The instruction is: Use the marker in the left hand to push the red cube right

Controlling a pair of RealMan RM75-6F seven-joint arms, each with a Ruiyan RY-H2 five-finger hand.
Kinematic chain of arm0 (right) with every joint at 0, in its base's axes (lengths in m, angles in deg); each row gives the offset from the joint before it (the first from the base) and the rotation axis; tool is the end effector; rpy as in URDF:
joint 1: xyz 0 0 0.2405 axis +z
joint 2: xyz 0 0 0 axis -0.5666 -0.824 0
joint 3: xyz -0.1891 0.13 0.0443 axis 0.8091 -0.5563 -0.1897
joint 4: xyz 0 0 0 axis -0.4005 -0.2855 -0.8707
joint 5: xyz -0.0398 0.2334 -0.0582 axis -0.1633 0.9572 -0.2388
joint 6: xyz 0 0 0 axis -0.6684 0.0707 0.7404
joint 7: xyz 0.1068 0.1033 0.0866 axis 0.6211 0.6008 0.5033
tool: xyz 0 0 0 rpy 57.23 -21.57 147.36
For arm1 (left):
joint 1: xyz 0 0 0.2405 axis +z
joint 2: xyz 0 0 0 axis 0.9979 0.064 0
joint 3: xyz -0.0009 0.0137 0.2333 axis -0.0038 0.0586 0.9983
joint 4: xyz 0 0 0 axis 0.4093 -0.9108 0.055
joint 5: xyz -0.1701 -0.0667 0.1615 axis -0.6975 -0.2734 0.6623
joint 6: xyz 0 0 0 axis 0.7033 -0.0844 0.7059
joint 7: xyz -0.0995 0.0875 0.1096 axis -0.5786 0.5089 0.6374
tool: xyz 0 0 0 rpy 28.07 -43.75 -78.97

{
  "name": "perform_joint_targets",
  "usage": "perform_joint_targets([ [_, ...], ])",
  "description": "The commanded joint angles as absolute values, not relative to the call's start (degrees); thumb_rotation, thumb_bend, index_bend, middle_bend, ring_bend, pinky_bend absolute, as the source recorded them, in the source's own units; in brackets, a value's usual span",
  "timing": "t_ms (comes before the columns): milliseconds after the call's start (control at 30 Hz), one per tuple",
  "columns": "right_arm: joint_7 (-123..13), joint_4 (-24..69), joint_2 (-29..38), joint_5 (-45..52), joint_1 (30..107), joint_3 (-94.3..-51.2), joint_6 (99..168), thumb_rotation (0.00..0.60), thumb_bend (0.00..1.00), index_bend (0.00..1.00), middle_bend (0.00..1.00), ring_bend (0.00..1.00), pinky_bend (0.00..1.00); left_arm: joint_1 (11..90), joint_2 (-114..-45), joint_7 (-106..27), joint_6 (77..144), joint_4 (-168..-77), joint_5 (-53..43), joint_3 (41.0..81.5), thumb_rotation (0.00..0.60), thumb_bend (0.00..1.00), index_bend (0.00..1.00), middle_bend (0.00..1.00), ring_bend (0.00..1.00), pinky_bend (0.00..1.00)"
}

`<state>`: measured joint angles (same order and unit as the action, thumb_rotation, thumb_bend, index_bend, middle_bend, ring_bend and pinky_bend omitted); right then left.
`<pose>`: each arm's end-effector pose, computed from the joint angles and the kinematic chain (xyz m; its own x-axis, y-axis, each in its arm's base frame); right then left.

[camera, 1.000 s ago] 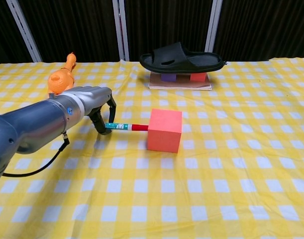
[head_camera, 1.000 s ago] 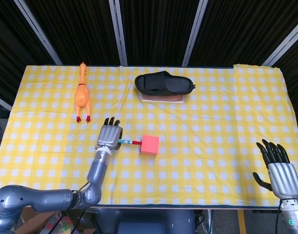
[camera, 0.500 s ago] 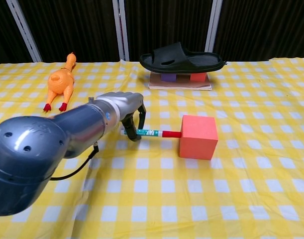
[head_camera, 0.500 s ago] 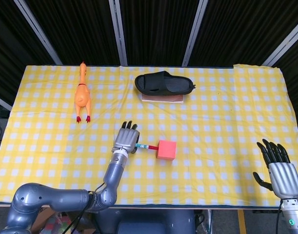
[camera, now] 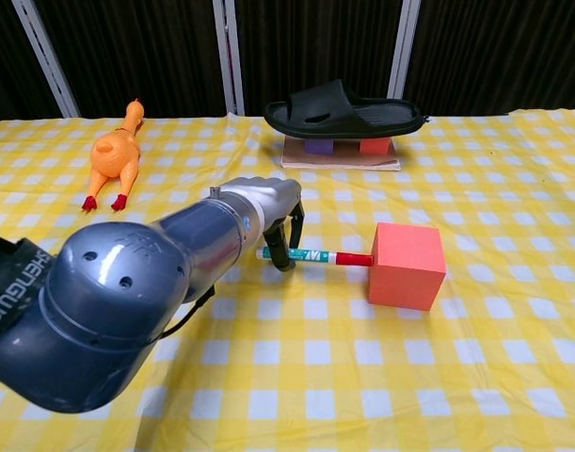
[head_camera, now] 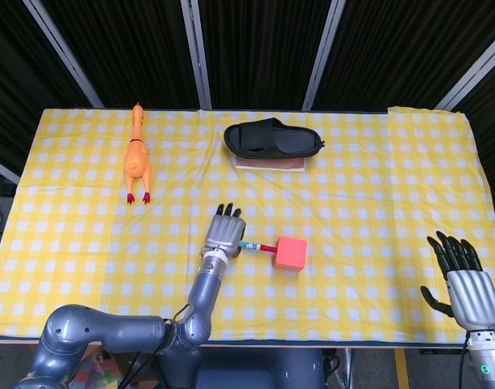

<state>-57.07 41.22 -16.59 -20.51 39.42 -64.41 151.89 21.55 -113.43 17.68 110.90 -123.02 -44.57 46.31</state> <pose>-0.3065 -0.2062 0.1154 0.4284 -0.0595 0.9016 -0.9036 -0.0301 0.4273 0.0079 0.3505 -0.1647 0.5171 0.3851 0.7644 0.8559 -0.2252 -0.4655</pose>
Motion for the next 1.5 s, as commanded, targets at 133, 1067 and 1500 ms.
perform_joint_targets([
  [133,-57.3,41.3,-16.6,-20.6,39.4,-64.4,152.0,0.600,0.35,0.00,0.00,0.00,0.00,21.7,-112.2,18.5,111.9,-124.8,-44.7,46.5,0.600,0.48,0.63,0.14,0.00,0.06],
  [1067,-56.7,41.4,-16.8,-20.5,39.4,-64.4,151.9,0.600,0.35,0.00,0.00,0.00,0.00,15.8,-118.8,18.6,110.0,-118.2,-45.4,43.1,0.600,0.48,0.63,0.14,0.00,0.06],
  [1500,-56.4,41.5,-17.0,-20.4,39.2,-64.4,152.0,0.600,0.35,0.00,0.00,0.00,0.00,17.5,-116.3,20.3,112.2,-120.9,-45.5,44.1,0.600,0.48,0.63,0.14,0.00,0.06],
])
